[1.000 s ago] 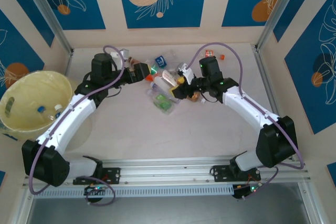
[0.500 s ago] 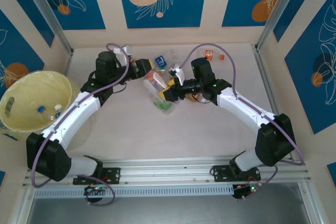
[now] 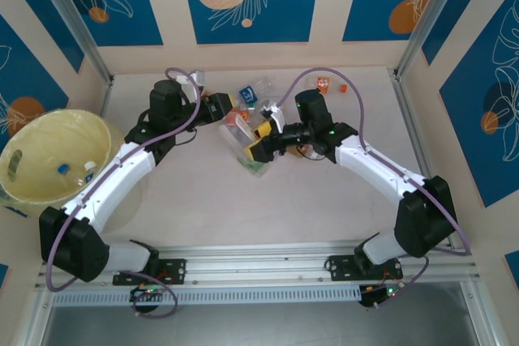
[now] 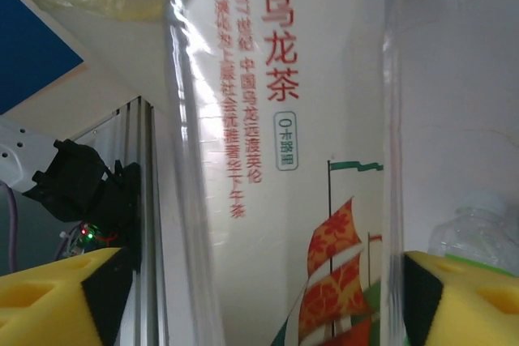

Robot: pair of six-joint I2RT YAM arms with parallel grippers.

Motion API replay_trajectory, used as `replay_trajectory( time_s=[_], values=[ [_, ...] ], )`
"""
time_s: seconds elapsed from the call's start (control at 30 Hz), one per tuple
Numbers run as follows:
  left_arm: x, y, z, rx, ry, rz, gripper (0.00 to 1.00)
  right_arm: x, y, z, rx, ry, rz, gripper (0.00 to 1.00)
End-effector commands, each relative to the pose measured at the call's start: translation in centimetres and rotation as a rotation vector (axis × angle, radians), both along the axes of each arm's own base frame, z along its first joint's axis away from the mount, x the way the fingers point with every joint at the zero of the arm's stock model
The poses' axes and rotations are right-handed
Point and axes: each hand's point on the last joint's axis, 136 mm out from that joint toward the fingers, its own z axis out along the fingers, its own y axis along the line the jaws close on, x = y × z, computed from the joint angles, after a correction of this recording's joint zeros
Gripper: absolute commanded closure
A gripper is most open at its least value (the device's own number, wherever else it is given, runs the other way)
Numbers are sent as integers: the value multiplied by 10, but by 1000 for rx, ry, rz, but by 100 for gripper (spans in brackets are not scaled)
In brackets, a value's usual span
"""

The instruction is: Put the plastic bottles in the bin

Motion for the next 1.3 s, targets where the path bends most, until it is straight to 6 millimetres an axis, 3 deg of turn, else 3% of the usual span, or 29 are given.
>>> replay_trajectory(
  time_s=[0.0, 0.1, 0.27, 0.4, 0.57, 0.7, 0.83, 1.1, 1.2, 1.27],
  values=[
    [-4, 17, 10, 94, -66, 53, 100, -3, -26, 40, 50, -128, -54, 7],
    [-10, 20, 17, 102, -93, 44, 100, 19, -48, 43, 8, -237, -234, 0],
    [-20, 32, 35, 126, -145, 56, 100, 55, -94, 42, -31, -355, -550, 1],
    [-29, 45, 51, 171, -172, 72, 100, 78, -130, 34, -39, -296, -769, 1],
    [-51, 62, 93, 181, -233, 86, 100, 97, -161, 17, -66, -200, -929, 0],
    [-67, 77, 127, 175, -292, 117, 100, 103, -168, 12, -49, -149, -966, 0],
    [-79, 106, 155, 220, -326, 221, 100, 106, -163, 8, -55, -123, -945, 1],
    [-93, 176, 177, 373, -379, 534, 100, 109, -161, 2, -64, -95, -941, 1],
    [-103, 216, 185, 480, -382, 727, 100, 108, -163, 2, -72, -99, -946, 1],
    [-115, 256, 195, 582, -373, 926, 100, 108, -163, 2, -75, -100, -948, 1]
  ],
)
